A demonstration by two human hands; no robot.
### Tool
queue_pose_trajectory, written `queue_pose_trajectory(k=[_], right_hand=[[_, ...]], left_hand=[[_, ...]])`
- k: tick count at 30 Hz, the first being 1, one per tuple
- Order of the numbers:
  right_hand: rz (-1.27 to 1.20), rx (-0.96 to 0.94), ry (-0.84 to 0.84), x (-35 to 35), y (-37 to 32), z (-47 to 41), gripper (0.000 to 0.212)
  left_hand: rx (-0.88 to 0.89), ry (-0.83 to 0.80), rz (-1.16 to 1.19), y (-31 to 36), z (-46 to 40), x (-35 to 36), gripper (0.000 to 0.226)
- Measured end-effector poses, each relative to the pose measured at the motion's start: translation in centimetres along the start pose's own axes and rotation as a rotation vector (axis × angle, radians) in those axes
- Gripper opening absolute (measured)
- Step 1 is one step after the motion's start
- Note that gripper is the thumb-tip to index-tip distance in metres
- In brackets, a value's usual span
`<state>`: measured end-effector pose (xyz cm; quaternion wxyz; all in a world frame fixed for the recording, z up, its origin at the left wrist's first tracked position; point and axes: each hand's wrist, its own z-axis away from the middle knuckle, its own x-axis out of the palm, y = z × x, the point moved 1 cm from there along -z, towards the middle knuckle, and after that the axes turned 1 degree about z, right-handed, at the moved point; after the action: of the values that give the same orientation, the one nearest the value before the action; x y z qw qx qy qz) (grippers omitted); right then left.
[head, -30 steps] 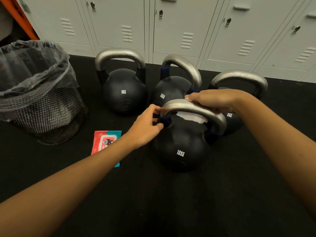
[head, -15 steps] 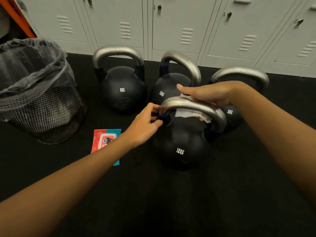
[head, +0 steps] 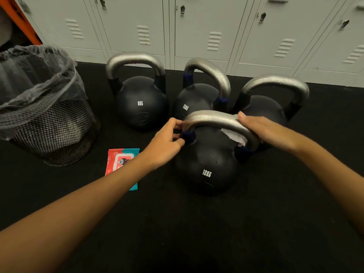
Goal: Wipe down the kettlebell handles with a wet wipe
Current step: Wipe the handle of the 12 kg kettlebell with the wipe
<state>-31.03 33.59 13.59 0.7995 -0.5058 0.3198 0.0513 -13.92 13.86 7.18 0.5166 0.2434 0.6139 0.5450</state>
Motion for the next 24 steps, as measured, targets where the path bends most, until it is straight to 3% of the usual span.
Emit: queue_pose_trajectory(k=[3, 8, 11, 18, 24], right_hand=[[0.041, -0.115, 0.186, 1.6, 1.7, 1.8, 0.03], [0.192, -0.248, 0.328, 2.9, 1.7, 2.4, 0.035], [0.336, -0.258, 0.332, 3.1, -0.2, 1.1, 0.04], [0.689, -0.062, 0.248, 4.2, -6.0, -3.3, 0.041], [1.078, -0.145, 0.234, 6.8, -9.1, -5.9, 0.043]], left_hand=[[-0.001, -0.005, -0.004, 0.1, 0.0, 0.0, 0.043], [0.003, 0.006, -0.02, 0.2, 0.1, 0.0, 0.042], [0.006, 0.015, -0.013, 0.3, 0.1, 0.0, 0.041], [0.003, 0.019, 0.036, 0.5, 0.3, 0.0, 0.046], [-0.231, 0.116, 0.33, -1.5, 0.2, -1.7, 0.05]])
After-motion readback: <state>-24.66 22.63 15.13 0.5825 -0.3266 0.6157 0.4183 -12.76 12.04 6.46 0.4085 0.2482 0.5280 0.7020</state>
